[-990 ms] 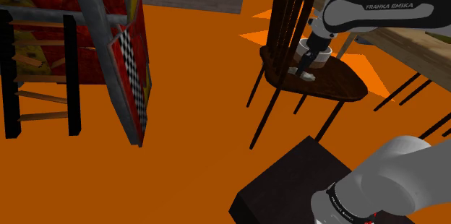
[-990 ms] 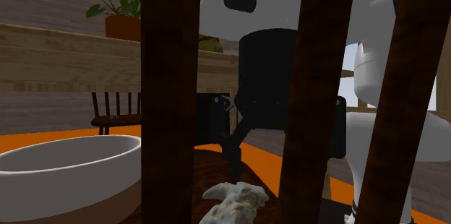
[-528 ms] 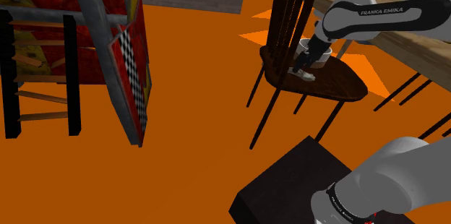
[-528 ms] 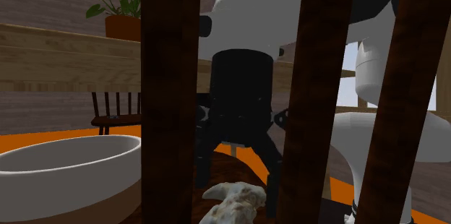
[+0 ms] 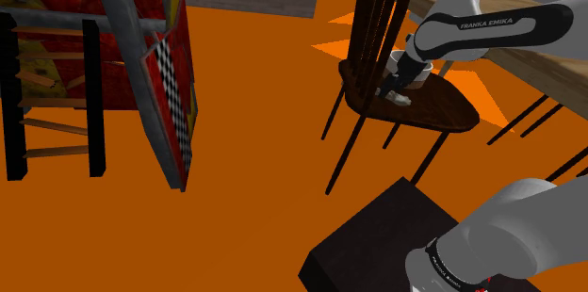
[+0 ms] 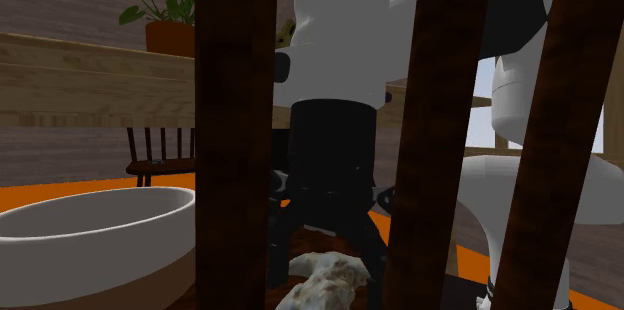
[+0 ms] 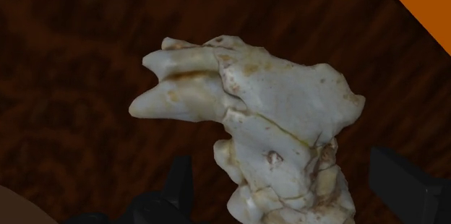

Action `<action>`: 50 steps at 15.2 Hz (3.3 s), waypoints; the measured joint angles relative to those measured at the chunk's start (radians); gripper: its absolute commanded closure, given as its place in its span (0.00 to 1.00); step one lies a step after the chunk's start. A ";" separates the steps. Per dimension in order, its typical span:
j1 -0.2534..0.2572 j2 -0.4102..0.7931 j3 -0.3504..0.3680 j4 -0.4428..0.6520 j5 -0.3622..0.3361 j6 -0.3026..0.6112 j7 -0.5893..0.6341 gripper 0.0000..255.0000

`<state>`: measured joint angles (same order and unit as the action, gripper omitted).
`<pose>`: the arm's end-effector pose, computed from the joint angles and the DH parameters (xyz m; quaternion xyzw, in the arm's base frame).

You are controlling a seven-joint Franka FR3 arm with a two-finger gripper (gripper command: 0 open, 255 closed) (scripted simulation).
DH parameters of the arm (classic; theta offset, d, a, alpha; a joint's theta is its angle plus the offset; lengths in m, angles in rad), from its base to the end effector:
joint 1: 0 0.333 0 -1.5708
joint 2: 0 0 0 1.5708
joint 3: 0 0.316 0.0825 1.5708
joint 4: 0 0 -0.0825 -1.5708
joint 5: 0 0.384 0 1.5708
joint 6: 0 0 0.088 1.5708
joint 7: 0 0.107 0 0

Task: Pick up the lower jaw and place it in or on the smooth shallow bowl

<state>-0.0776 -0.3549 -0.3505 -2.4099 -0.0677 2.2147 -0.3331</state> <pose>0.4086 -0.1944 0.4505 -0.9967 0.0231 -0.0773 0.0035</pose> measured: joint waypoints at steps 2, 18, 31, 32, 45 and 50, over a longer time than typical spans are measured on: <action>0.000 0.000 0.000 0.000 0.000 0.000 0.000 0.00; 0.000 -0.018 0.007 0.035 -0.003 -0.053 0.007 1.00; 0.002 -0.050 0.026 0.187 -0.003 -0.236 0.018 1.00; 0.002 -0.053 0.027 0.199 -0.003 -0.250 0.019 1.00; 0.003 0.014 -0.003 0.415 0.016 -0.401 -0.028 1.00; -0.013 0.177 -0.095 0.580 0.073 -0.415 -0.154 1.00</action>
<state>-0.0902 -0.1781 -0.4455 -1.8303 0.0057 1.8001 -0.4873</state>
